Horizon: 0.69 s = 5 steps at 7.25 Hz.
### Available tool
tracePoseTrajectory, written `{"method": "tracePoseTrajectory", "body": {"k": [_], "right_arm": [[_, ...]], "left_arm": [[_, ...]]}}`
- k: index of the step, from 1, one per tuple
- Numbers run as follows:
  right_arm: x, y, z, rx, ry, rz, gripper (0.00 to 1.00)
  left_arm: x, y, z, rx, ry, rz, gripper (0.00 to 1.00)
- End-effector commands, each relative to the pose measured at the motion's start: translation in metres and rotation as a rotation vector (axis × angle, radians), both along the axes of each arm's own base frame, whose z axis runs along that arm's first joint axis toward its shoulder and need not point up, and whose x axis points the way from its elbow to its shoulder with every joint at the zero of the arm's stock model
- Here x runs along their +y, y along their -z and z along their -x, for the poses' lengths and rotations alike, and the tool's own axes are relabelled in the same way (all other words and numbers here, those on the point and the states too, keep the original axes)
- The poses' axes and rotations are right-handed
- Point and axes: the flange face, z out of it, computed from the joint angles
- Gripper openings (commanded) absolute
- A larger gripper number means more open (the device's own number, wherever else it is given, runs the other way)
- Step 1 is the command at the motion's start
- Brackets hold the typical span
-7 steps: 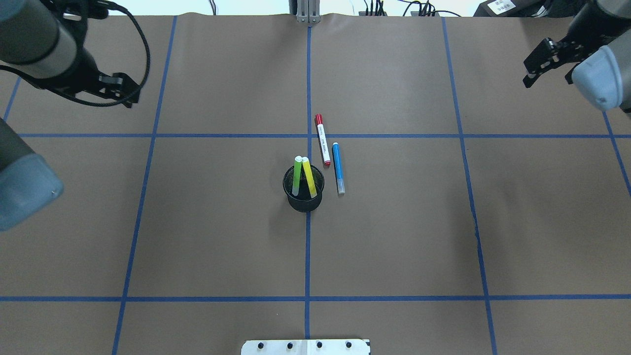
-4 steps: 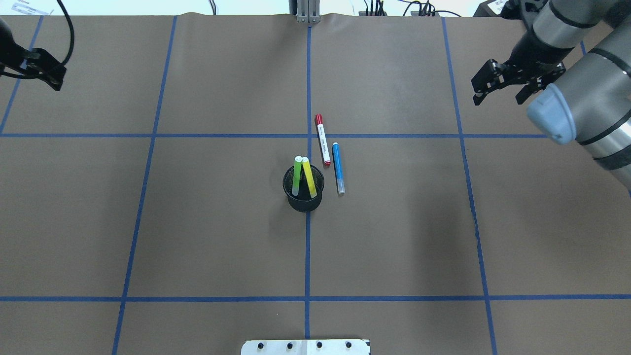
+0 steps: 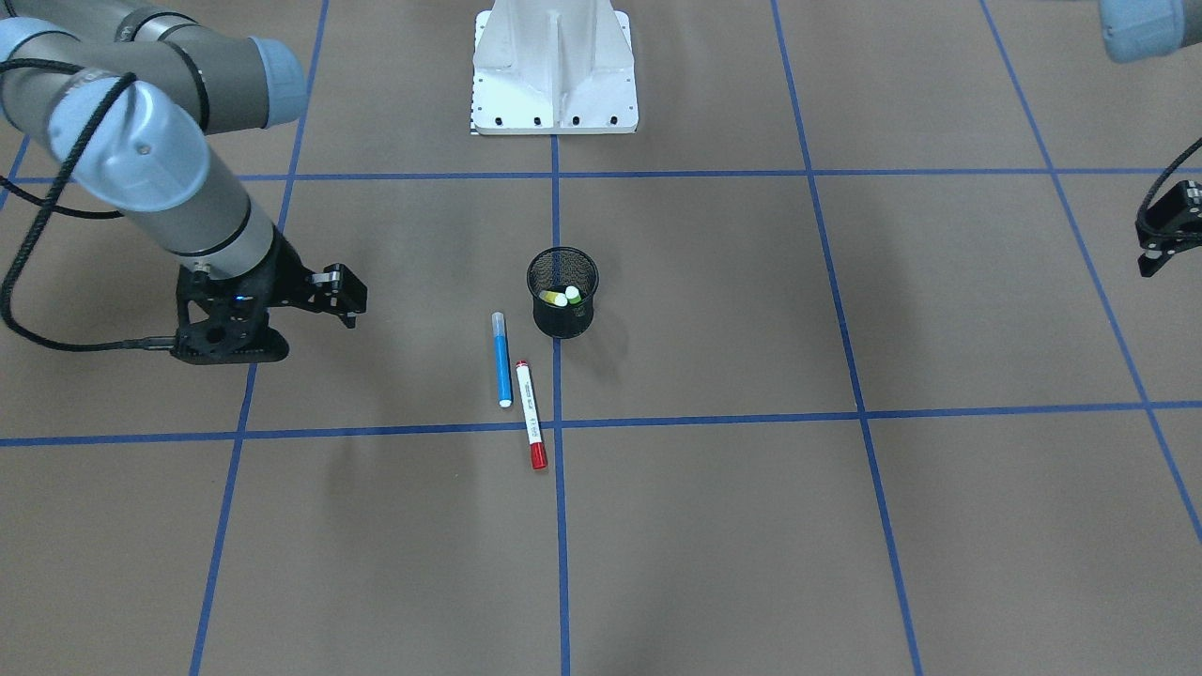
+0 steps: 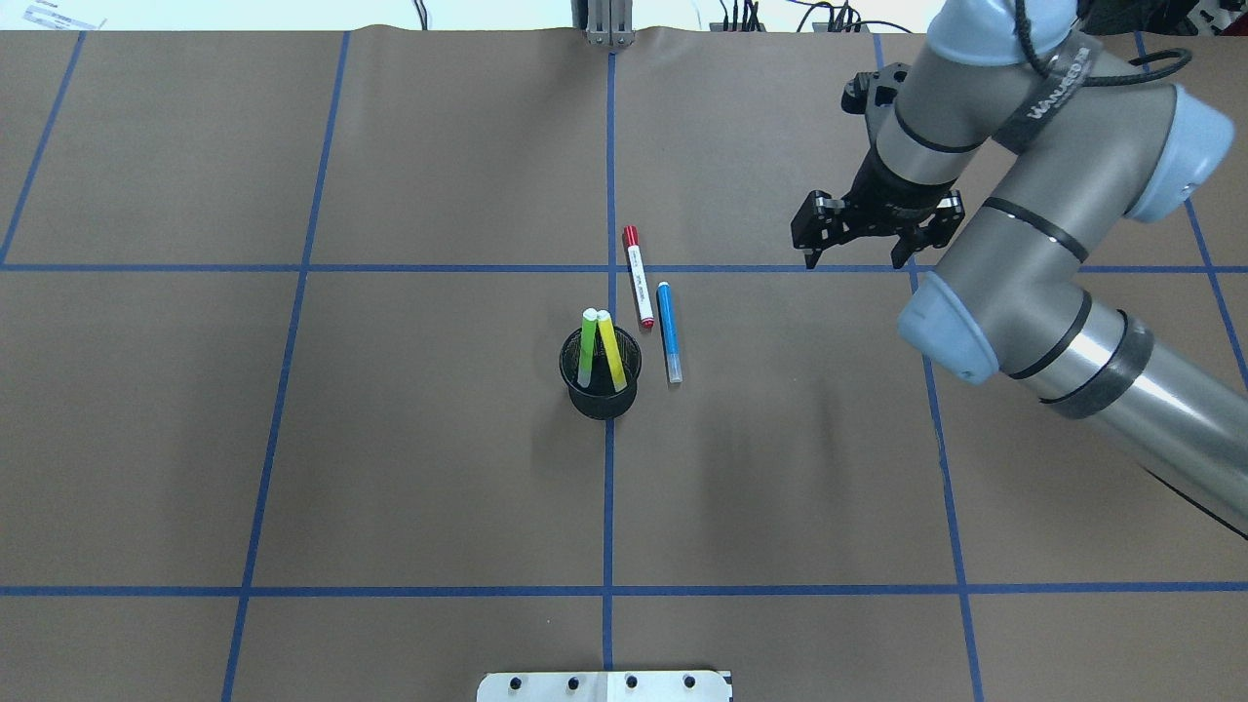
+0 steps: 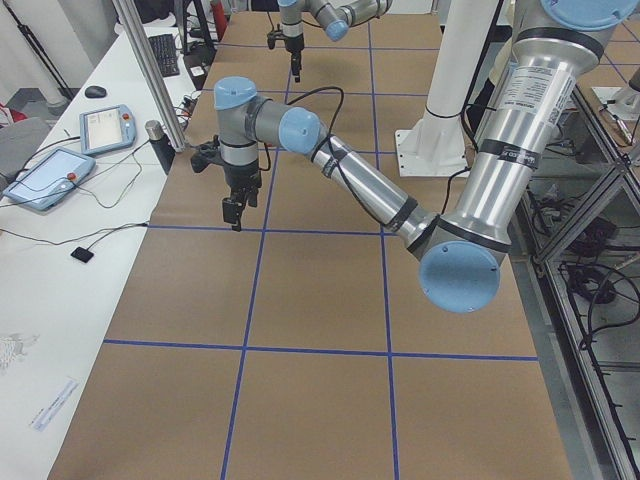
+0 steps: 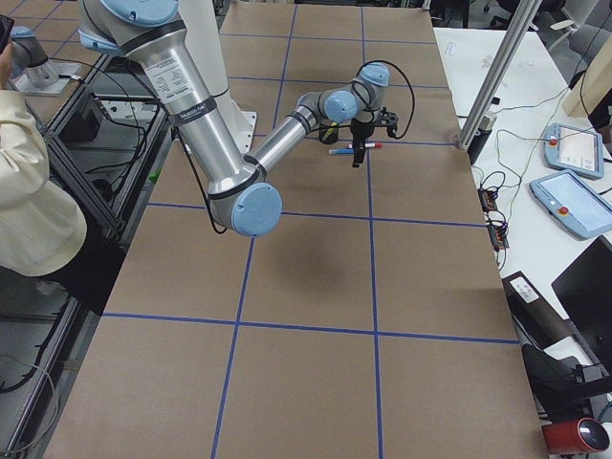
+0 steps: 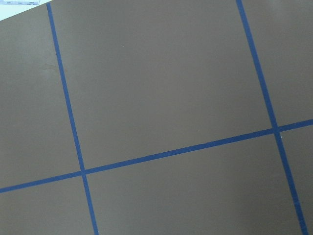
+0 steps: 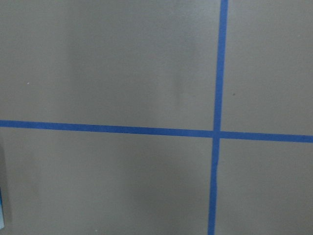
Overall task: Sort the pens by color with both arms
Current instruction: 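Move the right gripper over the black pen cup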
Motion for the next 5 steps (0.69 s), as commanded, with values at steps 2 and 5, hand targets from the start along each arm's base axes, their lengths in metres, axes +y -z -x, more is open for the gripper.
{"method": "tracePoseTrajectory", "body": {"k": [2,5], "right_arm": [[0.033,0.047,0.060,-0.005,-0.037,0.013,0.99],[0.064,0.082,0.103,-0.010,-0.077,0.024,0.99]], "left_arm": [[-0.014,-0.047,0.042,0.011,-0.070,-0.030,0.99],[-0.009,-0.097,0.052,0.012,-0.067,-0.063,0.99]]}}
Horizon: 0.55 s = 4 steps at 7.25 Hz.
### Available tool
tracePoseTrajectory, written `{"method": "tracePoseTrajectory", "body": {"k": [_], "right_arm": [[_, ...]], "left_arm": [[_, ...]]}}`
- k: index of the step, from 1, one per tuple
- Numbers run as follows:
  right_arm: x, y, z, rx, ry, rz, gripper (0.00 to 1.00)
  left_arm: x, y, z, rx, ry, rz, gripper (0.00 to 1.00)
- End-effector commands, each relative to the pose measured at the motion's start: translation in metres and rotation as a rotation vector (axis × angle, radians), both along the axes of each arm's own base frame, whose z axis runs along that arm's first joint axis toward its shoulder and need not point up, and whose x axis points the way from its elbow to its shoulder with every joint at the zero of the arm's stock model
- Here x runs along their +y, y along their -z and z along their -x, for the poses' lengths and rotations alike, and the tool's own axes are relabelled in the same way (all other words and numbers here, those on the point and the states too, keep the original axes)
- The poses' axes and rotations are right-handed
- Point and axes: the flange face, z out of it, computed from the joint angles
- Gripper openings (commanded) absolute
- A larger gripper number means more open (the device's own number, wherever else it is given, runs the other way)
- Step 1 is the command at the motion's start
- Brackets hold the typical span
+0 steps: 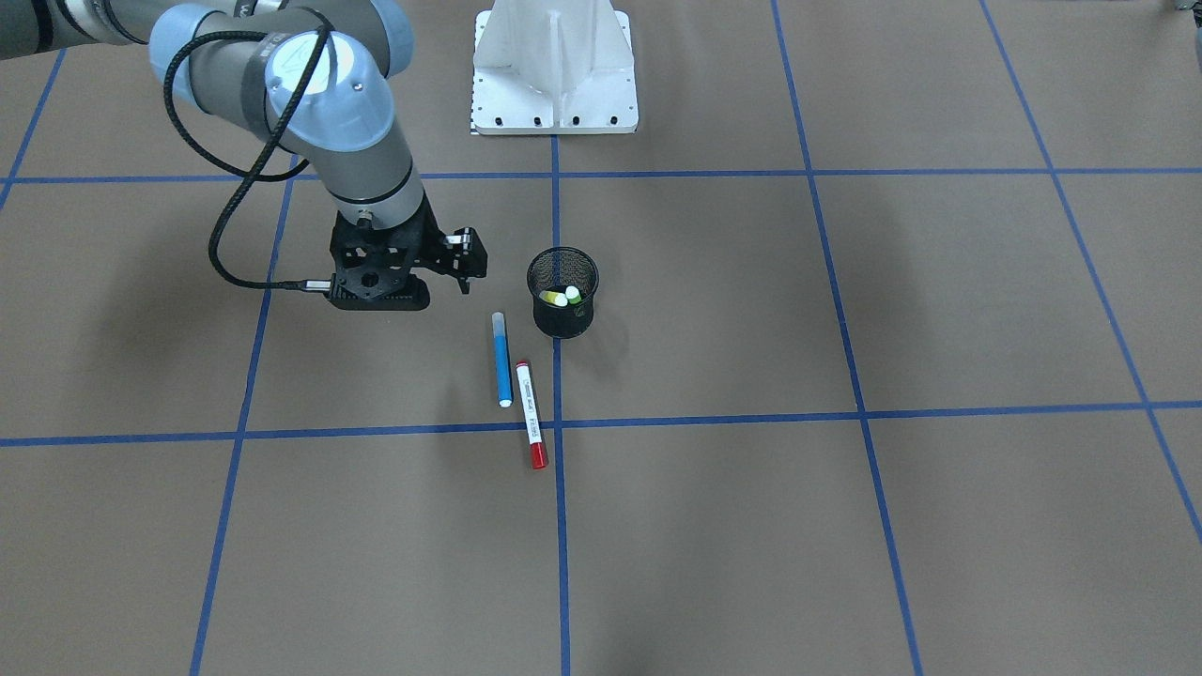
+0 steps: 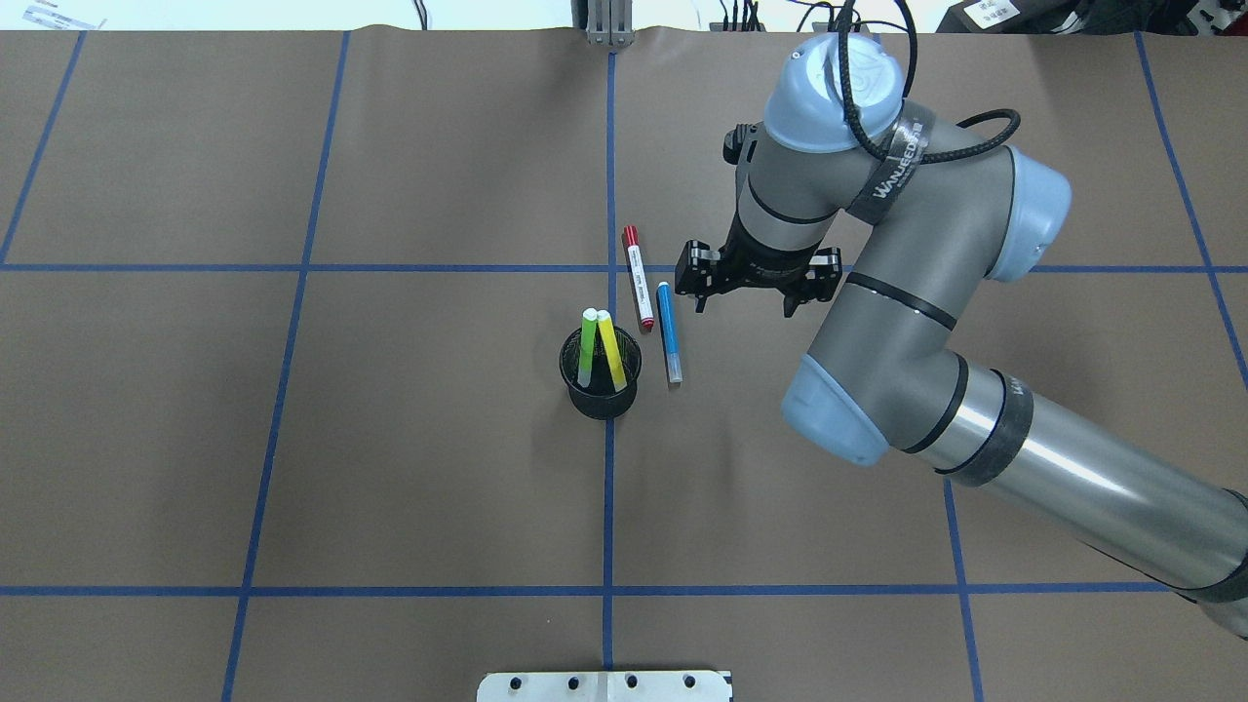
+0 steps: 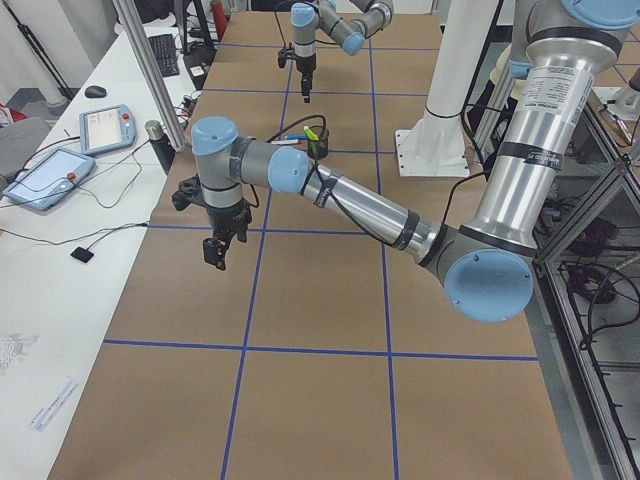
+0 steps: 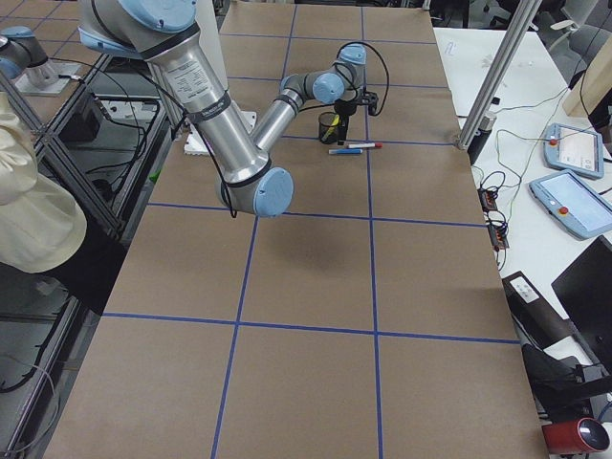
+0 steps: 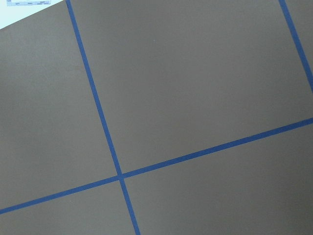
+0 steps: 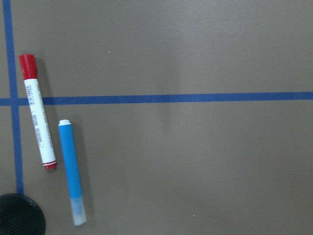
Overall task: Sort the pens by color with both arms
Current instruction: 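Move the right gripper over the black pen cup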
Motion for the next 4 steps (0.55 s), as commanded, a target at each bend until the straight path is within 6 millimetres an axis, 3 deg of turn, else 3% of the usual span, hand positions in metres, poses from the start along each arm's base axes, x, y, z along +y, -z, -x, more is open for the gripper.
{"method": "tracePoseTrajectory", "body": {"k": [1,3,4], "right_arm": [[0.023,0.014,0.028,0.007,-0.018,0.004,0.99],[0.033,0.032,0.043,-0.007,-0.020,0.009,0.99],[0.026,0.046,0.057,-0.003,-0.029,0.013,0.99]], "left_arm": [[0.002,-0.040,0.011,-0.002,-0.005,-0.024,0.99],[0.000,-0.054,0.021,-0.007,-0.020,-0.024,0.99],[0.000,-0.063,0.025,0.005,-0.028,-0.019,0.99]]}}
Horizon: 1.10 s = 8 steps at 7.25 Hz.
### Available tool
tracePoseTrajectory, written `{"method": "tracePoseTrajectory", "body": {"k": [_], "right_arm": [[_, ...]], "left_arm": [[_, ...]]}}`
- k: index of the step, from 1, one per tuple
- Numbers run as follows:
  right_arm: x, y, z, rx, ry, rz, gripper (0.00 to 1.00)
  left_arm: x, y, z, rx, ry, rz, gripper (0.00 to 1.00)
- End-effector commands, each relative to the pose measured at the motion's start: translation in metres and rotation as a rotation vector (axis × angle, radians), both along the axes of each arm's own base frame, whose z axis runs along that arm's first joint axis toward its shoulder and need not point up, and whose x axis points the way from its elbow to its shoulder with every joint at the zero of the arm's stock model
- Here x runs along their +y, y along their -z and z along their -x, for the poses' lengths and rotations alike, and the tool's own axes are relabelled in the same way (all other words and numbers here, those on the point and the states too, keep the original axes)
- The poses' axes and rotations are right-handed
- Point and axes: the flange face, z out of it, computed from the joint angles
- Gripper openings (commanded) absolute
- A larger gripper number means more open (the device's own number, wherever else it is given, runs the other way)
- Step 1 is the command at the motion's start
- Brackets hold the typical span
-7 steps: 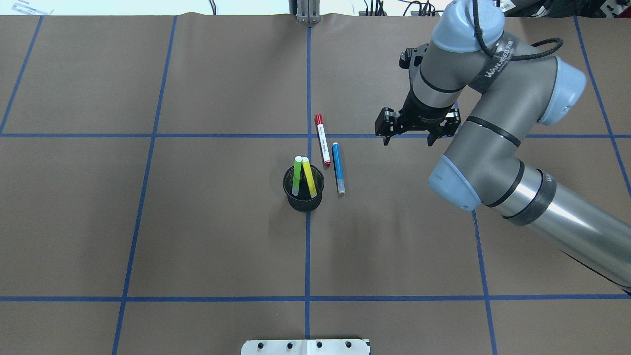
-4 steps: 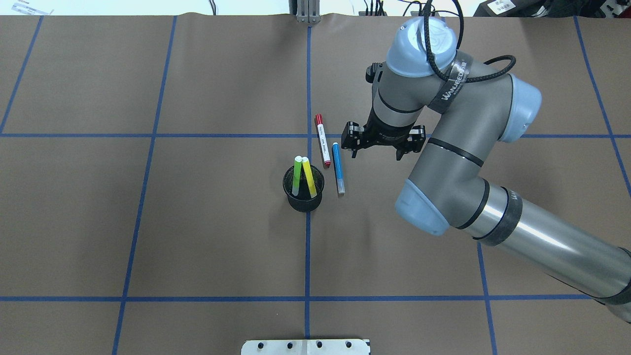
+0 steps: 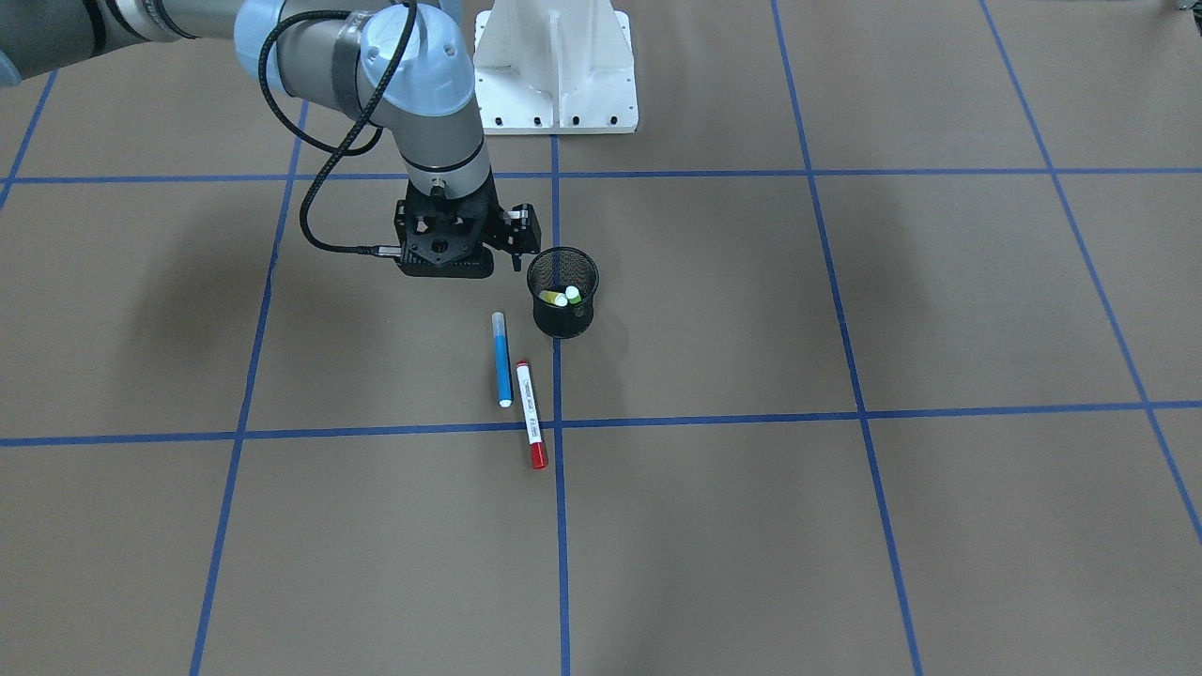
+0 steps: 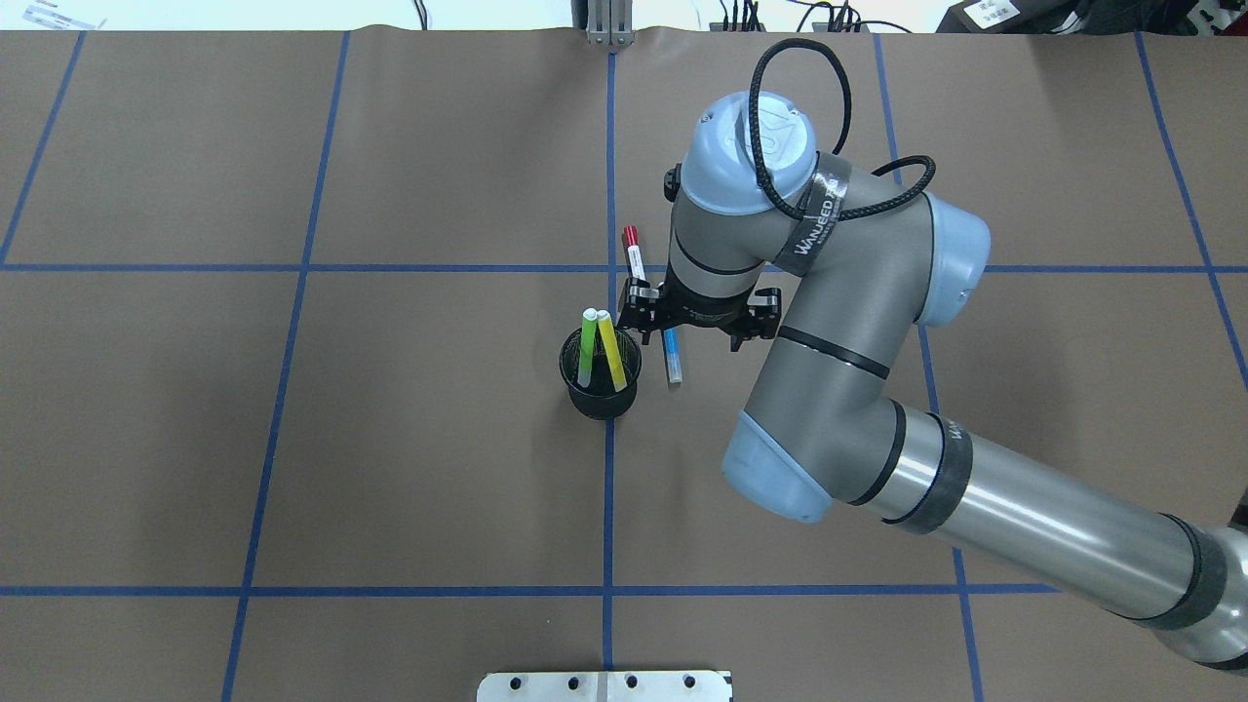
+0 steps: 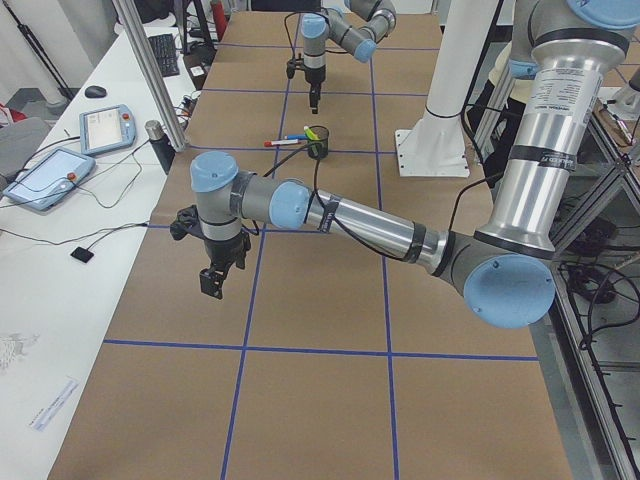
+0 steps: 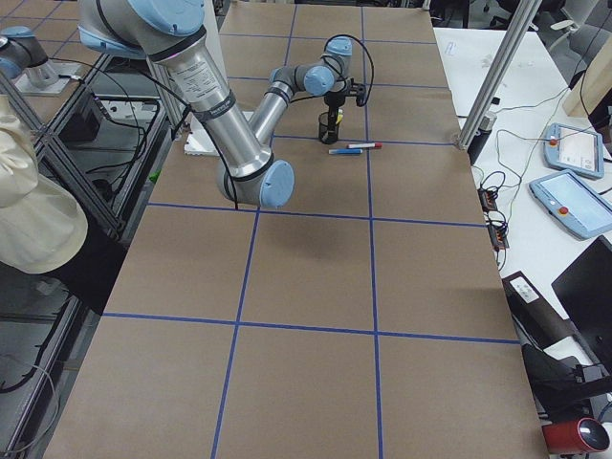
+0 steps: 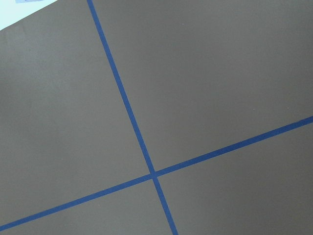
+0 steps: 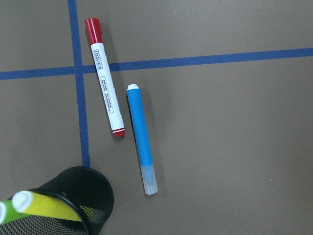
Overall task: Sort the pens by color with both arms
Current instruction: 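Move the right gripper over the black pen cup, then lower the right gripper toward the yellow highlighter in the cup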
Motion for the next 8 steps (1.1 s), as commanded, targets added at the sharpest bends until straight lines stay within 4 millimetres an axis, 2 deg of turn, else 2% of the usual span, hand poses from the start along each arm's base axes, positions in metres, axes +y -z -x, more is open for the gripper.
{"method": "tracePoseTrajectory", "body": {"k": [1,3,8], "right_arm": [[-0.008,0.027,0.027,0.003,-0.010,0.011,0.99],[-0.008,0.025,0.035,0.018,-0.013,0.005,0.99],[-0.016,0.017,0.049,0.051,-0.011,0.014,0.99]], "left_arm": [[-0.004,-0.022,0.011,0.013,-0.004,-0.009,0.99],[-0.008,-0.032,0.012,0.013,-0.002,-0.007,0.99],[-0.010,-0.034,0.013,0.013,-0.002,-0.013,0.99]]}}
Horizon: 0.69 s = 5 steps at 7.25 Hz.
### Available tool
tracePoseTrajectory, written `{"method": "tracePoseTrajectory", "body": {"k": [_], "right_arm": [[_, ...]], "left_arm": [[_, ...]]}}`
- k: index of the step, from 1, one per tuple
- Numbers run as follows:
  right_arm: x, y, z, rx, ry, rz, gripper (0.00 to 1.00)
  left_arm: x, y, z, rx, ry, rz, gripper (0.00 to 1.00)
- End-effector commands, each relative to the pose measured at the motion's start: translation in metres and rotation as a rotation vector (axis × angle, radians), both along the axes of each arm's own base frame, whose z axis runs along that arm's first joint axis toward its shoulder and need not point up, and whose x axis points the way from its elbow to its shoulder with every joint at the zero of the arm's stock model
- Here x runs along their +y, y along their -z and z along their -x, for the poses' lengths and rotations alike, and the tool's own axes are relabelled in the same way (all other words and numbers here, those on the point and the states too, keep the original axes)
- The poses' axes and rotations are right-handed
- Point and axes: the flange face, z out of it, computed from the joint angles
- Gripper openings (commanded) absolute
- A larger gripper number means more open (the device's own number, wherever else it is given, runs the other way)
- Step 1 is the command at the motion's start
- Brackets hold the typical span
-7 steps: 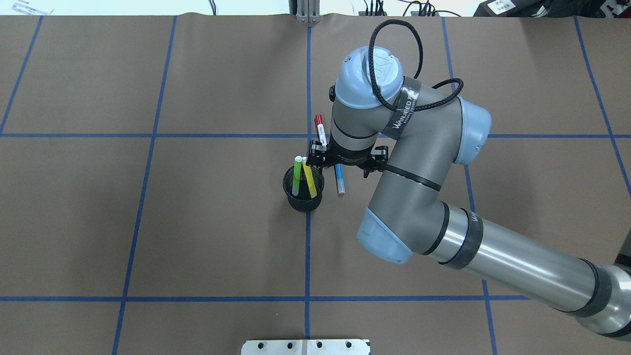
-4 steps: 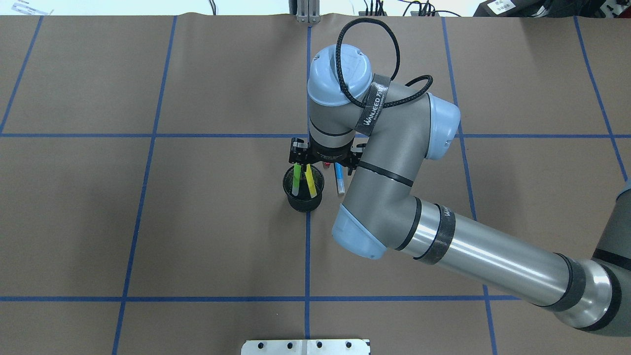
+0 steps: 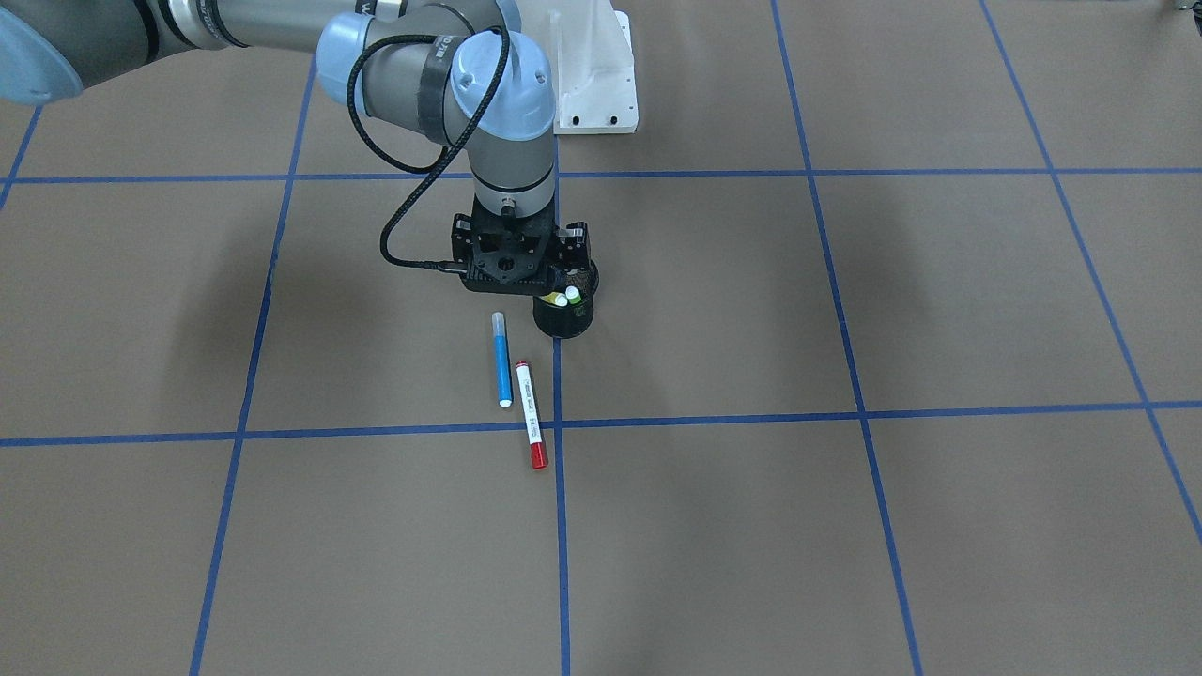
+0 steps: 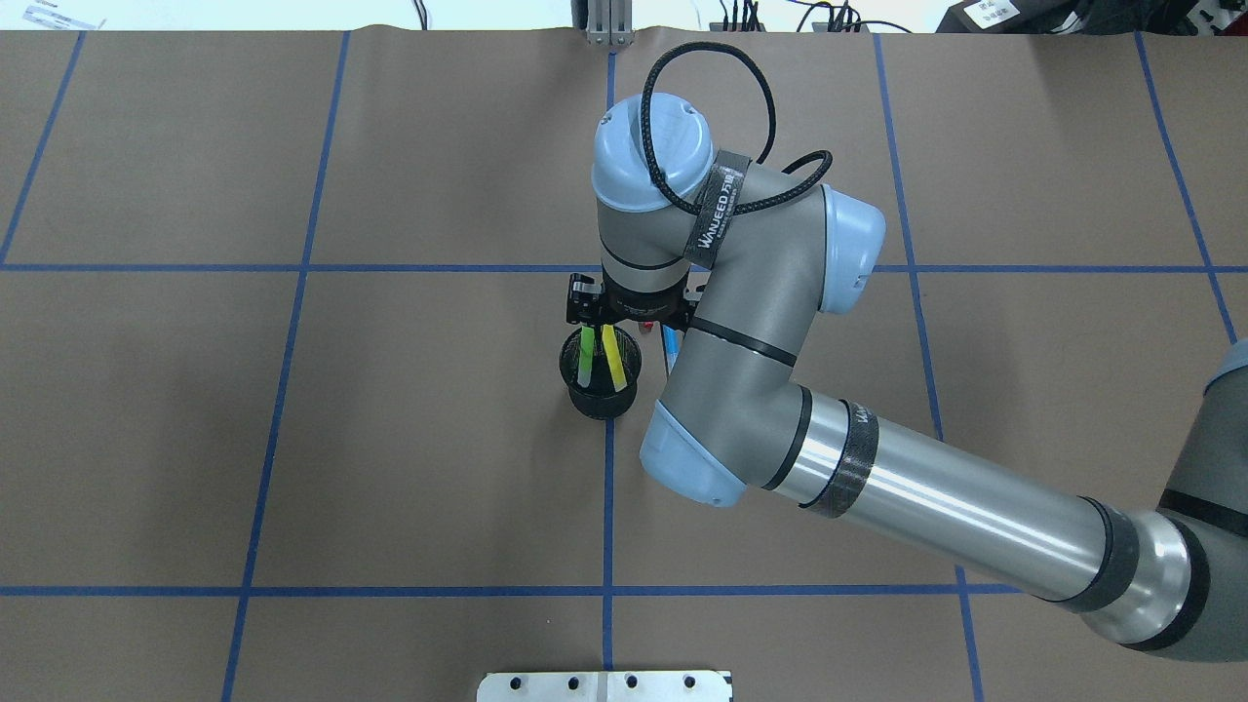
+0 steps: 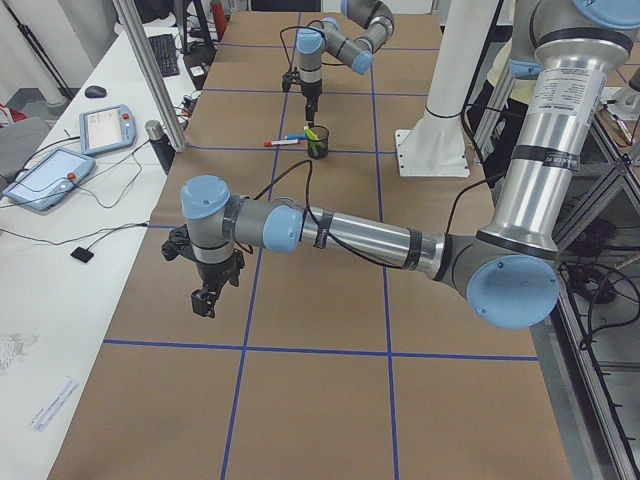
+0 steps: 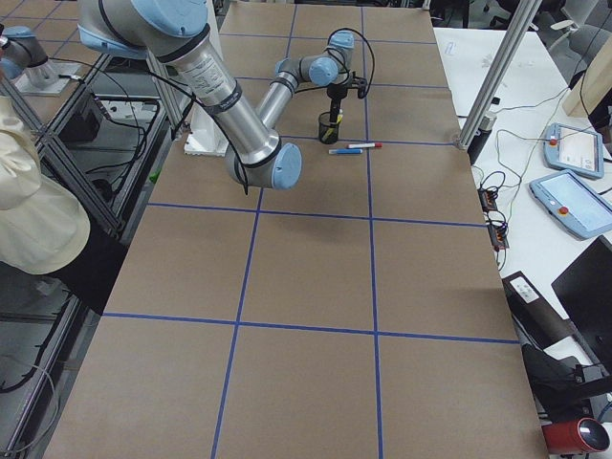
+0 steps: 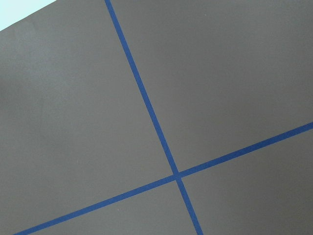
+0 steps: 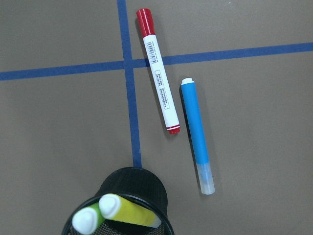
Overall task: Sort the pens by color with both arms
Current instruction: 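Lower the right gripper toward the yellow highlighter in the cup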
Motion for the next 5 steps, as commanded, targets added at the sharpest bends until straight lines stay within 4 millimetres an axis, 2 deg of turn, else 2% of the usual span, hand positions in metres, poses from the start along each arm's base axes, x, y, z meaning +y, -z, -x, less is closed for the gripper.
{"method": "tracePoseTrajectory", "body": {"k": [1,5], "right_arm": [[-0.004,-0.003,0.003,0.014,0.002,-0.009,0.99],[-0.009,0.009,0.008,0.009,0.002,-0.016,0.99]], "left_arm": [[0.000,-0.001,0.001,0.000,0.001,0.002,0.99],[0.000,-0.001,0.001,0.000,0.001,0.001,0.99]]}}
